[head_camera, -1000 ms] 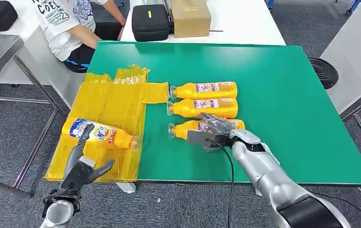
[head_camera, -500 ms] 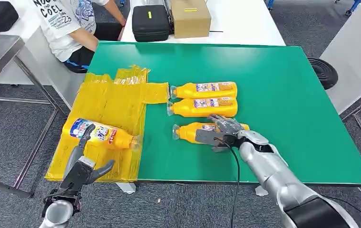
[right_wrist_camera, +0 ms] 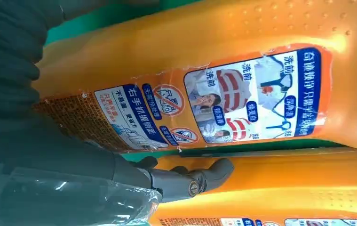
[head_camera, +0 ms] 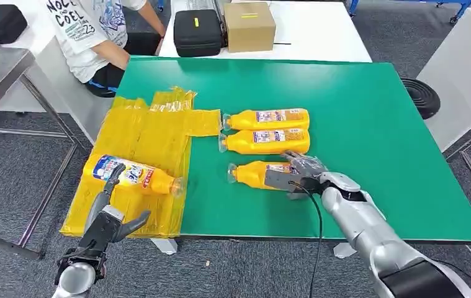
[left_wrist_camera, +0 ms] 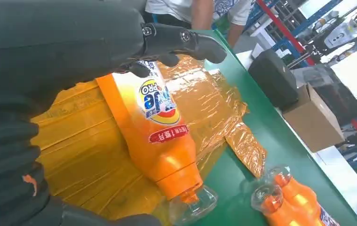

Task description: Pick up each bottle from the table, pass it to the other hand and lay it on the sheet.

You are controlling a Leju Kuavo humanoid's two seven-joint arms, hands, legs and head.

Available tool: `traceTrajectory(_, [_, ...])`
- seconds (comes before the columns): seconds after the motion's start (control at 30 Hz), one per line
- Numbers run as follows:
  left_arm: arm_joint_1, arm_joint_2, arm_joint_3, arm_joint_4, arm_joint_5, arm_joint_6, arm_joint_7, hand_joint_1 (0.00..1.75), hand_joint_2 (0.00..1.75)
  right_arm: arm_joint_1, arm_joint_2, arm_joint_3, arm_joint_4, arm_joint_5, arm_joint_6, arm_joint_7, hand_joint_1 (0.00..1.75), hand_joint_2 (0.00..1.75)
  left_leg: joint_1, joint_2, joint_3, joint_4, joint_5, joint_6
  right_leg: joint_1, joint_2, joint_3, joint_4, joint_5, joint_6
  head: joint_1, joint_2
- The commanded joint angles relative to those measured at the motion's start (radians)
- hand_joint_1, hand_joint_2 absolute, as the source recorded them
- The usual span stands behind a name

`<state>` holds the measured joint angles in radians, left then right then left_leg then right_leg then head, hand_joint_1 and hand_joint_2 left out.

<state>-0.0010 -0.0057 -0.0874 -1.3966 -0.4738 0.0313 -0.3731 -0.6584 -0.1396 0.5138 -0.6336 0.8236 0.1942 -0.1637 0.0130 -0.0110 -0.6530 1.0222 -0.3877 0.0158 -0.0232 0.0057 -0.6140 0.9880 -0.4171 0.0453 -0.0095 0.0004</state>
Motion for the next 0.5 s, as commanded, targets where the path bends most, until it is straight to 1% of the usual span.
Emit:
traceTrajectory(0.03, [-0.024, 0.014, 0.005, 0.052, 0.005, -0.011, -0.001, 0.0, 1.75, 0.056, -0.02, 0.01, 0.016, -0.005, 0.038, -0.009, 1.75, 1.75, 0.001, -0.002, 0.004, -0.002, 0.0, 0.0, 0.002, -0.004, 0.006, -0.003, -0.001, -0.003, 0.0, 0.0])
traceTrajectory(0.13, [-0.023, 0.015, 0.007, 0.054, 0.006, -0.011, -0.001, 0.0, 1.75, 0.059, -0.022, 0.007, 0.01, -0.019, 0.047, -0.028, 1.75, 1.75, 0.001, -0.001, 0.004, -0.001, 0.0, 0.0, 0.001, -0.002, 0.004, -0.002, -0.001, -0.002, 0.0, 0.0])
traceTrajectory(0.17, [-0.023, 0.015, 0.007, 0.054, 0.006, -0.011, -0.001, 0.0, 1.75, 0.059, -0.022, 0.007, 0.01, -0.019, 0.047, -0.028, 1.75, 1.75, 0.001, -0.002, 0.005, -0.003, 0.0, 0.0, 0.002, -0.004, 0.007, -0.003, -0.001, -0.003, 0.0, 0.0])
traceTrajectory(0.23, [-0.023, 0.014, 0.008, 0.053, 0.007, -0.012, -0.002, 0.0, 1.75, 0.057, -0.022, 0.006, 0.011, -0.024, 0.052, -0.035, 1.75, 1.75, 0.001, -0.002, 0.006, -0.002, -0.001, 0.0, 0.002, -0.003, 0.008, -0.003, -0.001, -0.003, 0.0, 0.0])
traceTrajectory(0.37, [-0.021, 0.012, 0.009, 0.052, 0.008, -0.011, -0.003, 0.0, 1.75, 0.059, -0.017, -0.009, 0.004, -0.045, 0.044, -0.061, 1.75, 1.75, 0.001, -0.001, 0.005, -0.002, -0.001, 0.0, 0.001, -0.002, 0.006, -0.002, -0.001, -0.002, 0.0, 0.0])
traceTrajectory(0.43, [-0.006, 0.009, 0.016, 0.042, 0.011, -0.008, -0.006, 0.0, 1.75, 0.075, -0.009, -0.036, -0.035, -0.072, 0.0, -0.102, 1.75, 1.75, 0.001, -0.001, 0.005, -0.001, -0.001, 0.0, 0.001, -0.002, 0.005, -0.002, -0.001, -0.002, 0.0, 0.0])
traceTrajectory(0.47, [-0.004, 0.009, 0.015, 0.042, 0.011, -0.008, -0.007, 0.0, 1.75, 0.075, -0.005, -0.035, -0.036, -0.071, 0.0, -0.1, 1.75, 1.75, 0.001, -0.001, 0.006, -0.002, -0.001, 0.0, 0.002, -0.002, 0.007, -0.003, -0.001, -0.002, 0.0, 0.0])
traceTrajectory(0.5, [0.004, 0.008, 0.019, 0.035, 0.013, -0.006, -0.01, 0.0, 1.75, 0.088, -0.001, -0.048, -0.071, -0.09, -0.022, -0.137, 1.75, 1.75, 0.001, 0.0, 0.005, -0.001, -0.001, 0.0, 0.001, -0.001, 0.005, -0.002, -0.001, -0.002, 0.0, 0.0])
